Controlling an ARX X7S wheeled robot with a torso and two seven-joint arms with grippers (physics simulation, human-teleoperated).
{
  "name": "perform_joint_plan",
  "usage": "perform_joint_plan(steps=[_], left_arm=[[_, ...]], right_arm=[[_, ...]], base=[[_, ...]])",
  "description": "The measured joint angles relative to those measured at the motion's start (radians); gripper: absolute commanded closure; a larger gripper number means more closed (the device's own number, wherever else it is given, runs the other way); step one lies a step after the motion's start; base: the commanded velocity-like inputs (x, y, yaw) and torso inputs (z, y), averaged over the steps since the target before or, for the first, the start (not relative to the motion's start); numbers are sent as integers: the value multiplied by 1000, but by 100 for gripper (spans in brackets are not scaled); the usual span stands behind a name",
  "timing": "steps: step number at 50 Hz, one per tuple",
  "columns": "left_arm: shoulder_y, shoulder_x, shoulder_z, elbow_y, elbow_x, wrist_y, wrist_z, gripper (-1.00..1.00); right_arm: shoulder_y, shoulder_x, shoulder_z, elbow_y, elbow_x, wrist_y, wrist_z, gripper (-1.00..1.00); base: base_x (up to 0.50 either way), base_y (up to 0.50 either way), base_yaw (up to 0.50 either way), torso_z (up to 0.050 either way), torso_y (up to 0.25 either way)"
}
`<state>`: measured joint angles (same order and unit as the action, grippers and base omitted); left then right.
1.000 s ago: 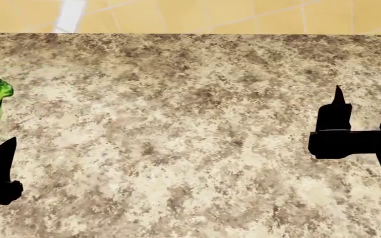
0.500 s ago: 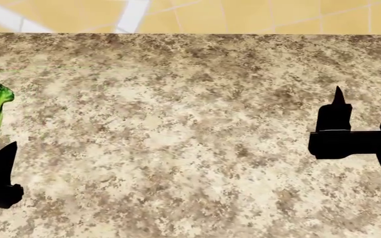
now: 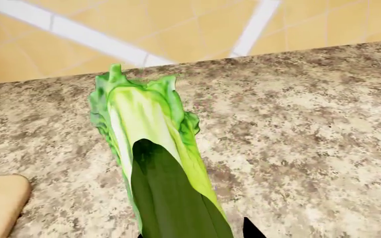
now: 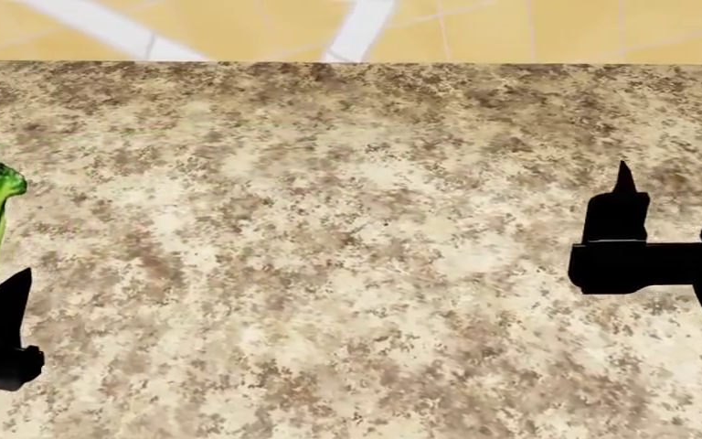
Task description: Place the celery and the celery on separate cutting boards.
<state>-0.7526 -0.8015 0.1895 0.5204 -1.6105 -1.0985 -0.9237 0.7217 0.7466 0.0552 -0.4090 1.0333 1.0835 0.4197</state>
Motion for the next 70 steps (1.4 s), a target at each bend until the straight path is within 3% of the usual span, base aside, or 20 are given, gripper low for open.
perform_joint_plan(steps=[34,48,58,70], left_arm=[[8,-12,8,-5,13,11,8,100],[3,-7,19,-11,20,13,11,100],[4,-4,25,-11,25,16,15,100],[-58,38,73,-65,36,-5,37,100]], right_arm=[[-2,2,-1,1,5,-8,12,-100],[-232,5,47,-58,-77,-159,-65,-100],[-291,7,63,-75,-87,-190,-78,-100],[-309,10,85,-90,-73,-197,-74,-100]], base=[[0,500,0,0,0],[0,500,0,0,0],[0,482,0,1,1],[0,13,0,0,0]])
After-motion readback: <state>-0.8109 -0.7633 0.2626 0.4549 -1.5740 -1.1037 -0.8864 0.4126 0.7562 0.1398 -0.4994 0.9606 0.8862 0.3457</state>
